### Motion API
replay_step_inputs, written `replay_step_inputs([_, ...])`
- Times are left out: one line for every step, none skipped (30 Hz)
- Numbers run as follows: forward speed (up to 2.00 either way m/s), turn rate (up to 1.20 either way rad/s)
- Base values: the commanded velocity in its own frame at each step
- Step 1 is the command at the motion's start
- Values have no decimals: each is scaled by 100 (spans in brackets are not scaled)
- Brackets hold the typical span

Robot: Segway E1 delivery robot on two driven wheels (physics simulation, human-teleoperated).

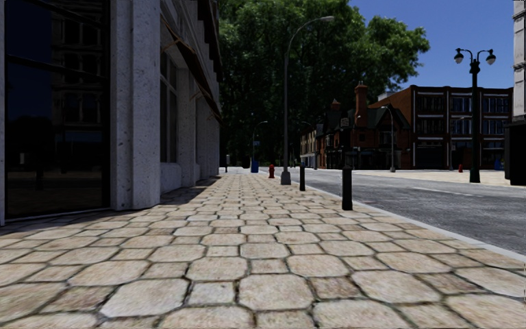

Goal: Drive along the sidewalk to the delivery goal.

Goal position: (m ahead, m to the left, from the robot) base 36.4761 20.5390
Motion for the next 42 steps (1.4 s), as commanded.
replay_step_inputs([200,33])
replay_step_inputs([200,33])
replay_step_inputs([200,33])
replay_step_inputs([200,33])
replay_step_inputs([200,33])
replay_step_inputs([200,33])
replay_step_inputs([200,33])
replay_step_inputs([200,33])
replay_step_inputs([200,33])
replay_step_inputs([200,32])
replay_step_inputs([200,0])
replay_step_inputs([200,0])
replay_step_inputs([200,0])
replay_step_inputs([200,0])
replay_step_inputs([200,0])
replay_step_inputs([200,0])
replay_step_inputs([200,0])
replay_step_inputs([200,0])
replay_step_inputs([200,0])
replay_step_inputs([200,0])
replay_step_inputs([200,0])
replay_step_inputs([200,0])
replay_step_inputs([200,0])
replay_step_inputs([200,0])
replay_step_inputs([200,0])
replay_step_inputs([200,0])
replay_step_inputs([200,0])
replay_step_inputs([200,0])
replay_step_inputs([200,0])
replay_step_inputs([200,0])
replay_step_inputs([200,0])
replay_step_inputs([200,0])
replay_step_inputs([200,11])
replay_step_inputs([200,11])
replay_step_inputs([200,17])
replay_step_inputs([200,18])
replay_step_inputs([200,19])
replay_step_inputs([200,19])
replay_step_inputs([200,19])
replay_step_inputs([200,0])
replay_step_inputs([200,0])
replay_step_inputs([200,0])
